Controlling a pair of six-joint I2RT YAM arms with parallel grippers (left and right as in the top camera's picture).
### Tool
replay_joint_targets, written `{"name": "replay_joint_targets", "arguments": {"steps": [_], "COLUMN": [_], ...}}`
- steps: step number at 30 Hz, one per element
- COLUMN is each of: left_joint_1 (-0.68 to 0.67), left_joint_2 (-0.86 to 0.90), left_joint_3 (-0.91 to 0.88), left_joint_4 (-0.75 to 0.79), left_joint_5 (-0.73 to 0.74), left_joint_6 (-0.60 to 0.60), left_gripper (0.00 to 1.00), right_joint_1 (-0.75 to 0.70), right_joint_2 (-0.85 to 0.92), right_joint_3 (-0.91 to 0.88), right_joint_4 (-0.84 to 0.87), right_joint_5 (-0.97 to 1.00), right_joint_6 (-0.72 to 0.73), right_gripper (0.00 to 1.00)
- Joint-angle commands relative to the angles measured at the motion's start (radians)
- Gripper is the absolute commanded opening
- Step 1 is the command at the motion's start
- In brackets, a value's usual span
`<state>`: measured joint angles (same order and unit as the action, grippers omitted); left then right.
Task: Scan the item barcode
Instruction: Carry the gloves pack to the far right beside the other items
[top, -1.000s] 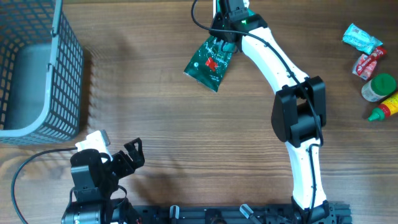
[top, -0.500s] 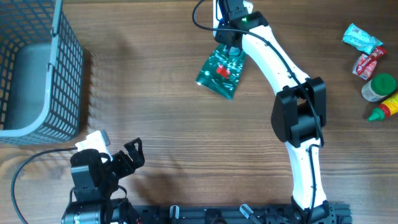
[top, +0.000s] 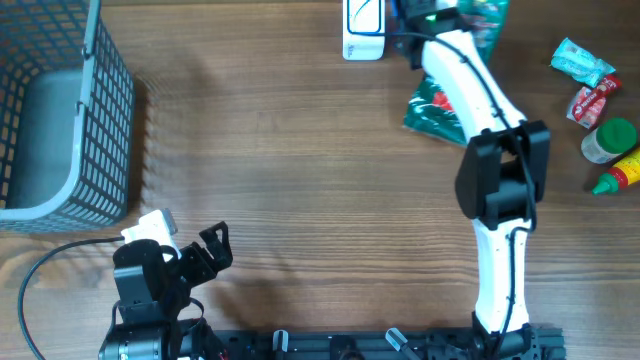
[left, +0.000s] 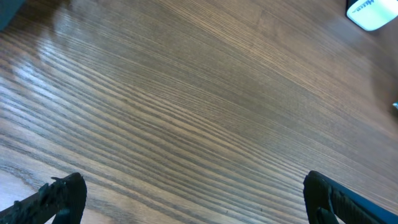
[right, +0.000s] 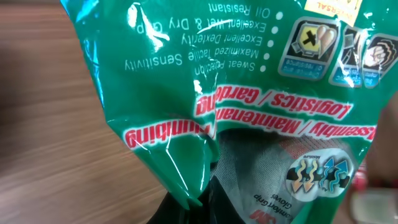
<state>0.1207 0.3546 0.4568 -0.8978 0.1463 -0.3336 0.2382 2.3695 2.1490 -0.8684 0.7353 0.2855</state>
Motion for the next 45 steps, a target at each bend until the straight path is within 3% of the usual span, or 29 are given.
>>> {"name": "replay_joint_targets", "arguments": {"steps": [1, 8, 12, 19, 25, 26, 29, 30, 32, 38, 45], "left_joint_1": [0.006, 0.006, 0.006, 0.006, 0.006, 0.006, 0.006, 0.006, 0.006, 0.006, 0.006], "left_joint_2": [-0.004, -0.004, -0.004, -0.004, -0.004, -0.004, -0.004, -0.004, -0.004, -0.004, -0.004], "left_joint_3": [-0.005, -0.005, -0.005, -0.005, -0.005, -0.005, -0.005, -0.005, -0.005, -0.005, -0.005], "left_joint_4": [0.002, 0.002, 0.002, 0.002, 0.002, 0.002, 0.002, 0.002, 0.002, 0.002, 0.002], "left_joint_5": [0.005, 0.005, 0.005, 0.005, 0.005, 0.005, 0.005, 0.005, 0.005, 0.005, 0.005], "left_joint_6": [0.013, 0.013, 0.013, 0.013, 0.013, 0.013, 0.013, 0.013, 0.013, 0.013, 0.013], "left_gripper": [1.0, 1.0, 1.0, 1.0, 1.0, 1.0, 1.0, 1.0, 1.0, 1.0, 1.0], "right_joint_1": [-0.062, -0.221, -0.303, -0.433, -0.448, -0.451, -0.466, -0.469, -0.471, -0.42, -0.232], "right_joint_2": [-0.035, -0.035, -0.016, 0.053, 0.053, 0.053, 0.053, 0.052, 0.039, -0.097, -0.371], "right_joint_3": [0.0, 0.0, -0.001, -0.001, -0.001, -0.001, -0.001, -0.001, -0.001, -0.001, -0.001], "right_joint_4": [-0.013, -0.015, 0.019, 0.014, 0.094, 0.101, 0.106, 0.107, 0.106, 0.086, -0.061], "right_joint_5": [0.073, 0.071, -0.027, 0.018, -0.216, -0.228, -0.216, -0.196, -0.15, -0.155, -0.341], "right_joint_6": [0.029, 0.084, -0.073, -0.144, -0.612, -0.626, -0.625, -0.622, -0.592, -0.457, -0.378], "right_gripper": [0.05, 0.05, 0.05, 0.05, 0.06, 0.13, 0.56, 0.6, 0.97, 1.0, 1.0]}}
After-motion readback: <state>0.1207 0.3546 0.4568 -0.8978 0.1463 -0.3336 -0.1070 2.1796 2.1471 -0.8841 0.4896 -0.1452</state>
